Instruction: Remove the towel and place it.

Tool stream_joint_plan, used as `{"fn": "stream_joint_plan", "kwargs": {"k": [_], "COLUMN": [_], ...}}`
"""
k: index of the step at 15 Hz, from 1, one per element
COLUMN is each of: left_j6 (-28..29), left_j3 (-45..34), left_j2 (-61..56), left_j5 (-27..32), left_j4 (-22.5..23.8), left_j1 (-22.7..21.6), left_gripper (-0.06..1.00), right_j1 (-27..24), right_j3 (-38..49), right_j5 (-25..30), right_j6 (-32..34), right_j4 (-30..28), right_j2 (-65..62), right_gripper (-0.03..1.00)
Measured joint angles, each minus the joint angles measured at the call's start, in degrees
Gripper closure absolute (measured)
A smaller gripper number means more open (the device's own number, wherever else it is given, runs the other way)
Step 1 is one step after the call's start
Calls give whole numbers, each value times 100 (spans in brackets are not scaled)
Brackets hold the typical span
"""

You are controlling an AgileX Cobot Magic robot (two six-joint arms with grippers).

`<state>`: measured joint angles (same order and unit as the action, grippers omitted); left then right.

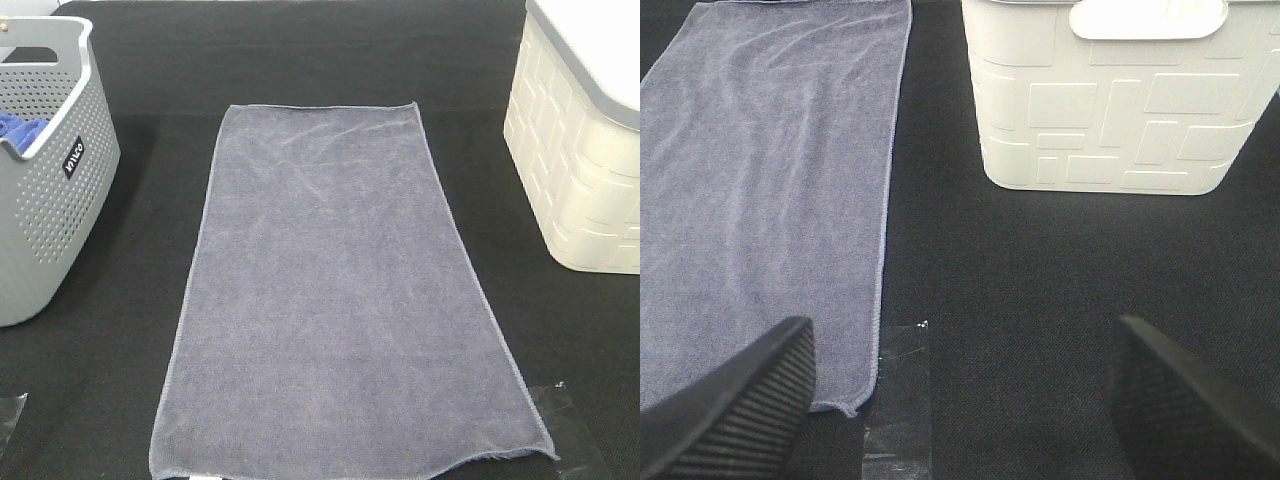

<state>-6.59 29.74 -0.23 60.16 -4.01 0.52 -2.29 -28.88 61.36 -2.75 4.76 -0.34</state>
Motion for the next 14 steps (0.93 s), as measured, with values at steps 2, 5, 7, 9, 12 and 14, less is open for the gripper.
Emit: {"fn": "stream_joint_plan", "kwargs": {"k": [2,5,7,9,12,14], "left_j6": [0,0,0,0,0,0], "left_j3": [0,0,0,0,0,0], "left_j2": [0,0,0,0,0,0], "left_j5": [0,0,0,0,0,0], "left_j4": [0,0,0,0,0,0], "left_j1": [0,0,0,0,0,0], "left_gripper": [29,29,29,29,29,29], "right_j1": [0,0,0,0,0,0], "right_j3": [0,0,0,0,0,0], "right_j5": [0,0,0,0,0,0], "right_j6": [0,0,0,0,0,0], "right_j4": [0,0,0,0,0,0], "right_j2": [0,0,0,0,0,0], "right_gripper": [21,21,21,21,21,21]}}
